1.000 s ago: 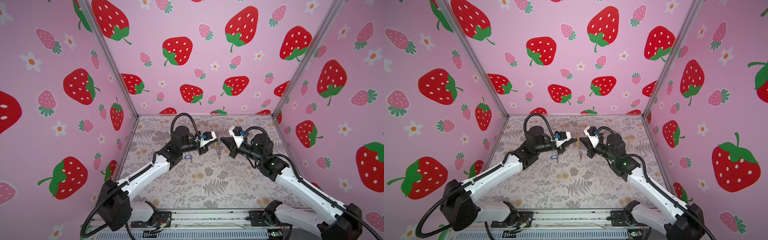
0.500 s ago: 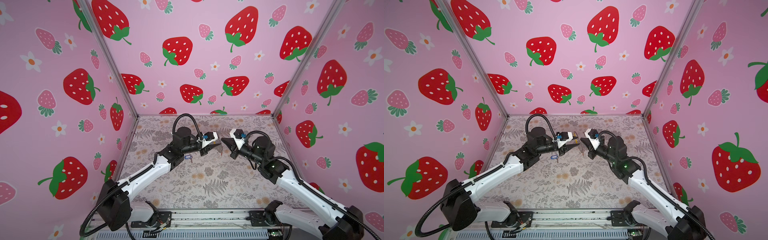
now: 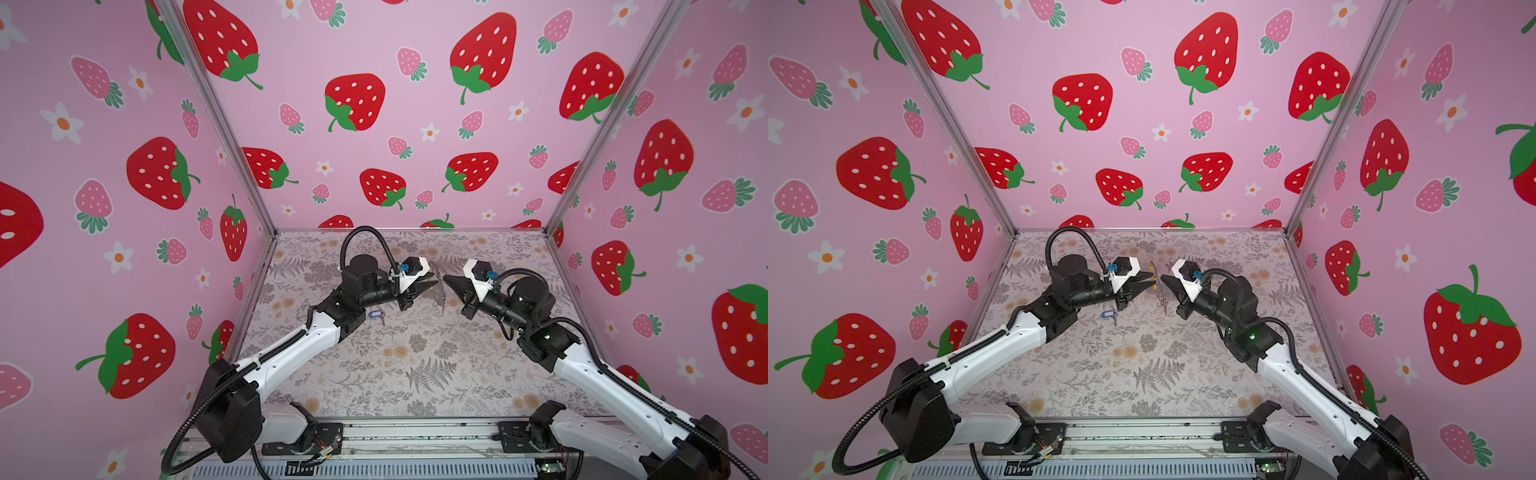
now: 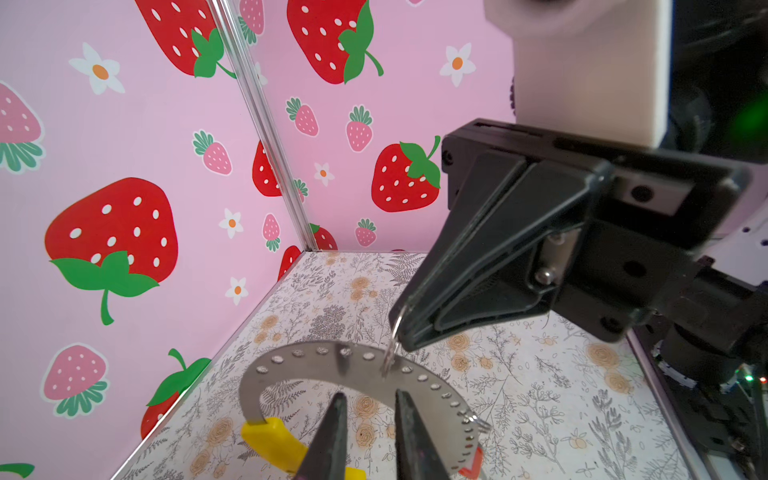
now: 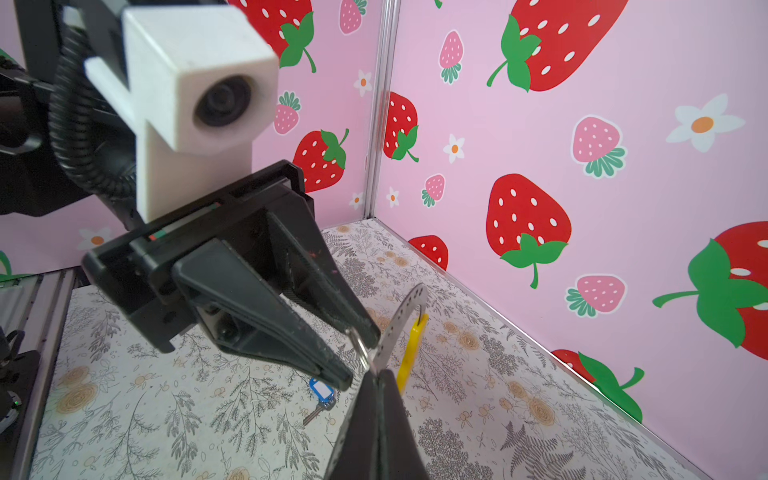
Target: Put the keys on the keyring
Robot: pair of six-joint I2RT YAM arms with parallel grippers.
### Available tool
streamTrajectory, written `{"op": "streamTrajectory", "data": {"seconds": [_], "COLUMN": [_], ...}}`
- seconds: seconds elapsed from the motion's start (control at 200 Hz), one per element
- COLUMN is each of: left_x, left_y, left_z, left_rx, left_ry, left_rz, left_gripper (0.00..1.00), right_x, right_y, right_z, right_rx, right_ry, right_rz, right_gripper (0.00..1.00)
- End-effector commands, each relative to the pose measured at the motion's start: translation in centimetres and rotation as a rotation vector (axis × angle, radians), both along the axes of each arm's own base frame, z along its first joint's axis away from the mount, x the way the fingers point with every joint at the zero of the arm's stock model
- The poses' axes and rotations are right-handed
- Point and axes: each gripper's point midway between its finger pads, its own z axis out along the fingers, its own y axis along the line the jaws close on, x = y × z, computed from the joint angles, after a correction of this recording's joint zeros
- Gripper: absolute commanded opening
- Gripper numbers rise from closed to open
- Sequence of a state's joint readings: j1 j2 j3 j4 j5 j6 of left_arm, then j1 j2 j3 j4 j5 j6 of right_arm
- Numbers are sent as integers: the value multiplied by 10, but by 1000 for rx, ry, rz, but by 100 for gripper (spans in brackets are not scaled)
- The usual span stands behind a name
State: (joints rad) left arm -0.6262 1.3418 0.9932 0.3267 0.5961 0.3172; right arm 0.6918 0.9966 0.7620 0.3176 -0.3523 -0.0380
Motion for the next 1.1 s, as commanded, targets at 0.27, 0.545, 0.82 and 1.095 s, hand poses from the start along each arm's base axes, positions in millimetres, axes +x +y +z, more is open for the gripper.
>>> {"op": "streamTrajectory", "data": {"seconds": [0.27,0.545,0.82,1.095], "left_x": [-19,-19,-21,-20], "left_y": [-4,-4,-4,1], "left_z": [24,28,32,32], "left_rx": [-60,-61,-62,-54], "left_ry": [-42,-59,-76,-89], "left_rz": [-106,-109,-118,-89], "left_gripper": [18,13,13,16], "right_x": [-10,-13,-13,-20], "right_y": [5,10,12,10], "right_z": [10,2,-5,-7], "right_rx": [59,57,47,55], "right_ry": [-33,-15,-17,-77], "right_rz": [61,97,109,122], "right_gripper": [0,0,0,0]}}
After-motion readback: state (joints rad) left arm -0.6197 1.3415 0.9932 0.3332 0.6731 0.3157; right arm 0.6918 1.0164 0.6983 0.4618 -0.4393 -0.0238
